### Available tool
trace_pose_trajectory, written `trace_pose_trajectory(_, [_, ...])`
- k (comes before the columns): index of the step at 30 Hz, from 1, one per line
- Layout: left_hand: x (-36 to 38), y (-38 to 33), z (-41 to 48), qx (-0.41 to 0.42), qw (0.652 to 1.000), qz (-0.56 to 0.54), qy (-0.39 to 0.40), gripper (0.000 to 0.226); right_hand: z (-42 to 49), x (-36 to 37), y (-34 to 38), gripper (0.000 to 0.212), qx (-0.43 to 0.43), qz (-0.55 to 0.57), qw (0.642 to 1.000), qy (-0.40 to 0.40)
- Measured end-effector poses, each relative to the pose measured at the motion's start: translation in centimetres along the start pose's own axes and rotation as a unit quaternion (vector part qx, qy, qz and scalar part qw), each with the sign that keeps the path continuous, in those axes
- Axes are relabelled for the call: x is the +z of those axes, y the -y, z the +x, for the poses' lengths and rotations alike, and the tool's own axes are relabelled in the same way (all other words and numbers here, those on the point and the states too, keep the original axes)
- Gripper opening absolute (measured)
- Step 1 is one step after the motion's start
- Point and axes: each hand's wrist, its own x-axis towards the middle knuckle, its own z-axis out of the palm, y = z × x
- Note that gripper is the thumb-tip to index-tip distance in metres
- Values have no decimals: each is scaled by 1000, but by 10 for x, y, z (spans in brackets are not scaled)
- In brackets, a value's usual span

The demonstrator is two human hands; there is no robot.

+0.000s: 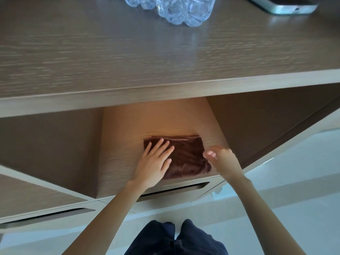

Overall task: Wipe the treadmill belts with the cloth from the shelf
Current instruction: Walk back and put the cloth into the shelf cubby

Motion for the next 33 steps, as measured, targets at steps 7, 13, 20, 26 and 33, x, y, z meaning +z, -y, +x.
trace_pose_trajectory(7, [-18, 3, 13, -38, 998, 9, 41, 72, 66, 6, 31, 20, -80, -104, 991, 10])
trace_pose_trajectory(13, [10, -4, 1, -62, 997, 10, 46, 66, 88, 7, 38, 17, -90, -176, 979, 56])
trace_pose_trajectory(20, [5, -8, 2, -53, 998, 46, 6, 59, 88, 28, 37, 20, -80, -211, 974, -33])
trace_pose_trajectory(26, [13, -20, 3, -74, 997, 35, 14, 59, 35, 48, 33, 35, -218, -93, 959, -156])
trace_pose_trajectory(33, [6, 10, 16, -101, 993, 47, 48, 70, 20, 61, -5, 69, -174, -180, 968, -18])
